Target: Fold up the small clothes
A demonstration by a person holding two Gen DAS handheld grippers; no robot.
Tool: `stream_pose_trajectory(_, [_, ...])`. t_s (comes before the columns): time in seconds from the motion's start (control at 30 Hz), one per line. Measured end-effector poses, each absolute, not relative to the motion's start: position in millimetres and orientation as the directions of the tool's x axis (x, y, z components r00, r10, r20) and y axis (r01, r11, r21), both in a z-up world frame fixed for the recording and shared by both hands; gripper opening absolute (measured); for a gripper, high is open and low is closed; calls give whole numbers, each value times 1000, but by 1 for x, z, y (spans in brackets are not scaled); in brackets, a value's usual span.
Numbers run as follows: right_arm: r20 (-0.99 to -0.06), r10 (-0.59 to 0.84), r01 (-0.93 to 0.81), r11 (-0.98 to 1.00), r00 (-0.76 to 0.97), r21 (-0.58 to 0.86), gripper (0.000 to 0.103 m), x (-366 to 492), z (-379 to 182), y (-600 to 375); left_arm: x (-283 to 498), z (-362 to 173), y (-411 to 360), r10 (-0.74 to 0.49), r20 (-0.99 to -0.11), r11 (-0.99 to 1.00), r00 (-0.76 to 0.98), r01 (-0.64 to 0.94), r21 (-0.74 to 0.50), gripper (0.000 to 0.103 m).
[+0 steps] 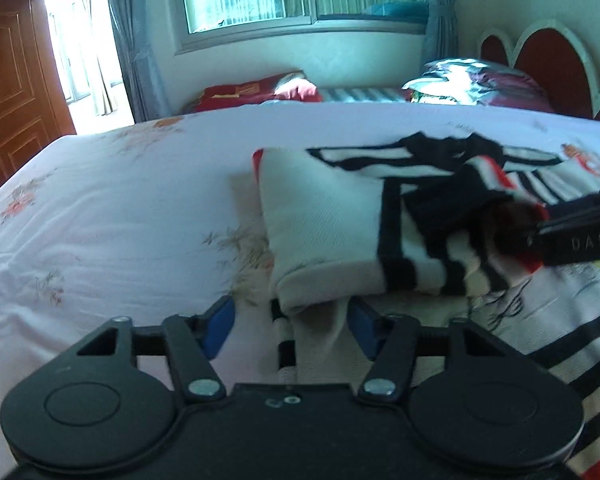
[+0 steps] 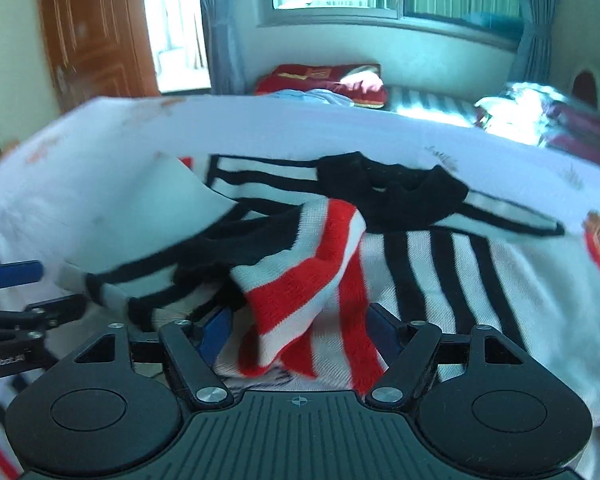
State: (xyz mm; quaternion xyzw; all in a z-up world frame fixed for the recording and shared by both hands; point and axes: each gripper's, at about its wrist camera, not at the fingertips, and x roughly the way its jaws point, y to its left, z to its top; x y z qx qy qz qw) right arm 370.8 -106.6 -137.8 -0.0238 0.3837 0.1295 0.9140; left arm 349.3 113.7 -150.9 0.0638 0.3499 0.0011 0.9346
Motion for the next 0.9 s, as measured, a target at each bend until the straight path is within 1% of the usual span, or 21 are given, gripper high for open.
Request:
stream_pose_trajectory(0.03, [-701,214,-254,966,680,49,68,372,-139,-106,352,-153,114,50,-652,992,757,36,117,47])
stream_pose_trajectory(0.07, [-693,217,-251,967,688,53,56,374,-138,-107,356,-155,113,47,-644,994,763,29,108,45])
stream_pose_trajectory(0.1, [-691,220,-246,967,689,62,27,375,-135,-109,360,-156,113,48,-638,994,769,22,102,44])
stream_pose_trajectory(0.13, [-686,219,-233,970,694,73,20,377,-132,-113,362,-157,112,55,-629,995,776,11,101,40])
stream_pose_trajectory(0.17, [-671,215,-212,973,710,88,18,380,-128,-119,365,-157,112,63,-622,995,781,-2,99,35])
stream_pose_trajectory(0.2, [-659,206,-186,977,723,101,8,380,-123,-127,366,-157,115,63,-620,996,782,-13,85,31])
stream_pose_trajectory(0.23, [-650,202,-157,979,733,127,8,380,-119,-137,367,-158,117,54,-627,998,778,-17,65,24])
stream_pose_trajectory(0.27, [-639,197,-111,979,743,173,8,382,-113,-152,368,-159,118,53,-630,998,775,-21,58,22])
stream_pose_trajectory(0.33, [-642,170,-26,973,748,228,7,382,-113,-180,367,-164,115,55,-633,997,773,-14,70,21])
stream_pose_trajectory(0.4, [-693,155,43,965,705,259,6,383,-124,-202,367,-165,116,55,-635,998,770,-24,57,20])
stream_pose_trajectory(0.47, [-731,184,55,955,657,290,7,383,-138,-215,368,-165,116,51,-638,999,768,-29,45,20])
stream_pose_trajectory(0.53, [-728,184,74,949,660,306,9,378,-141,-221,367,-163,115,46,-636,999,770,-20,48,19])
stream_pose_trajectory(0.57, [-727,185,76,948,661,310,11,377,-141,-223,365,-162,114,43,-634,998,772,-11,55,19])
stream_pose_trajectory(0.63, [-720,181,92,942,670,322,28,377,-139,-227,363,-160,114,37,-636,998,771,5,65,19])
stream_pose_trajectory(0.67, [-720,173,102,941,673,321,30,378,-139,-229,362,-160,114,36,-640,998,768,9,67,19])
stream_pose_trajectory(0.77, [-711,196,116,924,675,364,31,373,-138,-241,363,-158,114,35,-645,998,764,10,66,20])
stream_pose_trajectory(0.83, [-716,199,107,928,669,357,30,374,-140,-241,364,-160,113,38,-647,998,762,7,67,20])
stream_pose_trajectory(0.87, [-715,203,98,930,669,355,29,374,-140,-240,364,-161,112,40,-647,997,761,8,71,20])
stream_pose_trajectory(0.9, [-713,209,91,929,670,358,21,373,-140,-240,363,-162,111,42,-647,997,762,10,76,20])
